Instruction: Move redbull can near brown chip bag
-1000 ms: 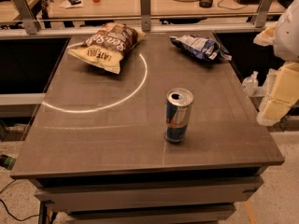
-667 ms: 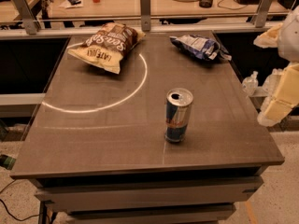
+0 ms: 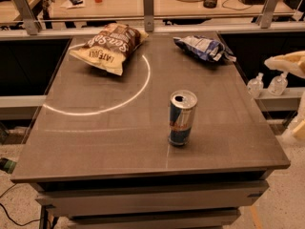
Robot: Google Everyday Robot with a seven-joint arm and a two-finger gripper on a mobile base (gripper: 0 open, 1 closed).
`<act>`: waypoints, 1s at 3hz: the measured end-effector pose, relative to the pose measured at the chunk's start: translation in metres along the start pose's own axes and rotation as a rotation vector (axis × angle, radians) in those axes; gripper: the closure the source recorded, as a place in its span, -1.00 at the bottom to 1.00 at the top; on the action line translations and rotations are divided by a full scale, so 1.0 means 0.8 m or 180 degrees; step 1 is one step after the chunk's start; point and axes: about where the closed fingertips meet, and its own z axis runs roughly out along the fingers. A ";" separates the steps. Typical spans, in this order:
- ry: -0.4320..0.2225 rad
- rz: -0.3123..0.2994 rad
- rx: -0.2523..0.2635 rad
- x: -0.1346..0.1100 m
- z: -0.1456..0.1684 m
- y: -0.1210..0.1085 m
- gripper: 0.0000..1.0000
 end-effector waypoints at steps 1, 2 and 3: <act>-0.0797 -0.0276 -0.0279 -0.012 0.015 0.017 -1.00; -0.1483 -0.0317 -0.0364 -0.021 0.022 0.034 -1.00; -0.1944 -0.0126 -0.0322 -0.014 0.032 0.048 -1.00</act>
Offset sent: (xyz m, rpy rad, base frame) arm -0.0400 0.0284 -0.0146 0.7030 -0.1027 0.2502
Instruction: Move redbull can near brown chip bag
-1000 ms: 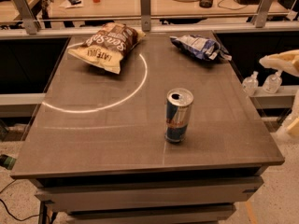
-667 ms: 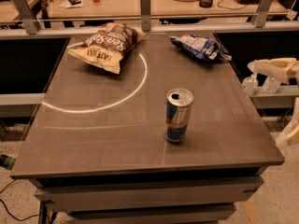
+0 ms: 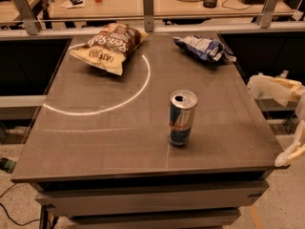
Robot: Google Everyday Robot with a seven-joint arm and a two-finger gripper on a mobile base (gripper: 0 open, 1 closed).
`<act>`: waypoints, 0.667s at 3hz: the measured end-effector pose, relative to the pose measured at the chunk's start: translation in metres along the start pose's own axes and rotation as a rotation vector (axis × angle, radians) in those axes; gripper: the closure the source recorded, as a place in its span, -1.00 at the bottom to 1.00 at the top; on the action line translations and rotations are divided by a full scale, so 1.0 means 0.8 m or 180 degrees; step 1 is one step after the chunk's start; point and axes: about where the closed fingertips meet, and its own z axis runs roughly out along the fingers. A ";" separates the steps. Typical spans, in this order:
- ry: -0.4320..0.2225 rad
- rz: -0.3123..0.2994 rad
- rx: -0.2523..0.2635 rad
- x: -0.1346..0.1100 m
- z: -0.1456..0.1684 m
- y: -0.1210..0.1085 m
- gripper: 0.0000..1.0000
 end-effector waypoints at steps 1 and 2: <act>-0.0388 0.0095 0.0054 0.016 0.005 0.004 -1.00; -0.0388 0.0095 0.0054 0.016 0.005 0.004 -1.00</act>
Offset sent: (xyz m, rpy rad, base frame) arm -0.0019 0.0004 -0.0107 0.0973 0.0069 -0.0092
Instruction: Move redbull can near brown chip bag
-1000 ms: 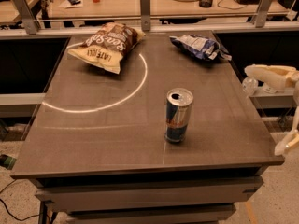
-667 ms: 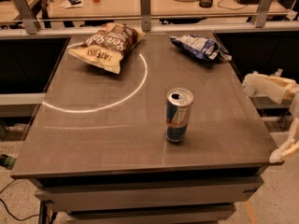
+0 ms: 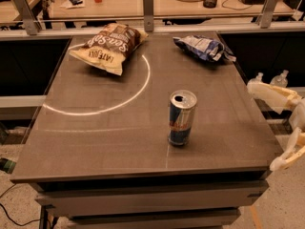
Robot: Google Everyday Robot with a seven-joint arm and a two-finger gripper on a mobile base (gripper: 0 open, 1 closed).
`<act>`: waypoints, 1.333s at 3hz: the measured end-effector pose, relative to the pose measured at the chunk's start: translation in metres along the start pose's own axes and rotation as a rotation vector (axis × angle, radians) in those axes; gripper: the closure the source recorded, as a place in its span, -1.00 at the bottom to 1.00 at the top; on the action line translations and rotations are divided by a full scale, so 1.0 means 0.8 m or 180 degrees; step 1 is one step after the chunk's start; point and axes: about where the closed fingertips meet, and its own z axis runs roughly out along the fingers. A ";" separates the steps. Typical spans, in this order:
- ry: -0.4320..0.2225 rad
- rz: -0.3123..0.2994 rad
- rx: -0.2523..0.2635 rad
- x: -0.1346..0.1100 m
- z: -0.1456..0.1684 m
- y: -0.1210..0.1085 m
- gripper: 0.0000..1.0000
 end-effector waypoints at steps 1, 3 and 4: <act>-0.0135 0.0026 -0.0048 0.003 0.022 0.000 -1.00; -0.0312 0.0322 -0.0213 0.010 0.094 0.019 -1.00; -0.0293 0.0403 -0.0243 0.016 0.131 0.030 -1.00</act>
Offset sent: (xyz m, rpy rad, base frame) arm 0.0008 0.0752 -0.0215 0.1548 0.1167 0.0679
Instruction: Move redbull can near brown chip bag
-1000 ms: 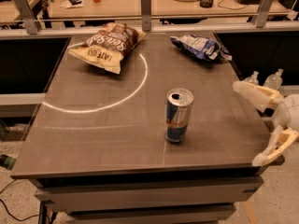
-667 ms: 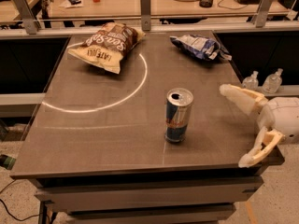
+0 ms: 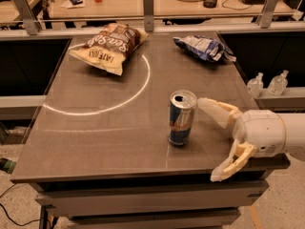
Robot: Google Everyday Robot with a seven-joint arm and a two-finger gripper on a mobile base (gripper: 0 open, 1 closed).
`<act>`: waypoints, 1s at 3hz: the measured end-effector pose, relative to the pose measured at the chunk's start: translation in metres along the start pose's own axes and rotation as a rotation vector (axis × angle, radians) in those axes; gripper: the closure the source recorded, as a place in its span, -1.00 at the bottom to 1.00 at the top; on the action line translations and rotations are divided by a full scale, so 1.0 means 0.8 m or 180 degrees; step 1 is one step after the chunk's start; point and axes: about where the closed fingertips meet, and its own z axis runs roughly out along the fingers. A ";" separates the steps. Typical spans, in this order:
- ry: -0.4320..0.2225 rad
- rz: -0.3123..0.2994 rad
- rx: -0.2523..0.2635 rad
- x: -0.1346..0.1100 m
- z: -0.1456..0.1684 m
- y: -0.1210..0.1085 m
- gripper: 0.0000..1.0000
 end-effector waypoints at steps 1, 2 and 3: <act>-0.0054 -0.0076 -0.0136 -0.001 0.043 -0.003 -1.00; -0.0102 -0.0200 -0.0230 -0.009 0.074 -0.015 -1.00; -0.0116 -0.0279 -0.0286 -0.016 0.089 -0.028 -0.65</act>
Offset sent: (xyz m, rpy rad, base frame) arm 0.0319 0.0826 0.0065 0.0478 -0.1043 0.1014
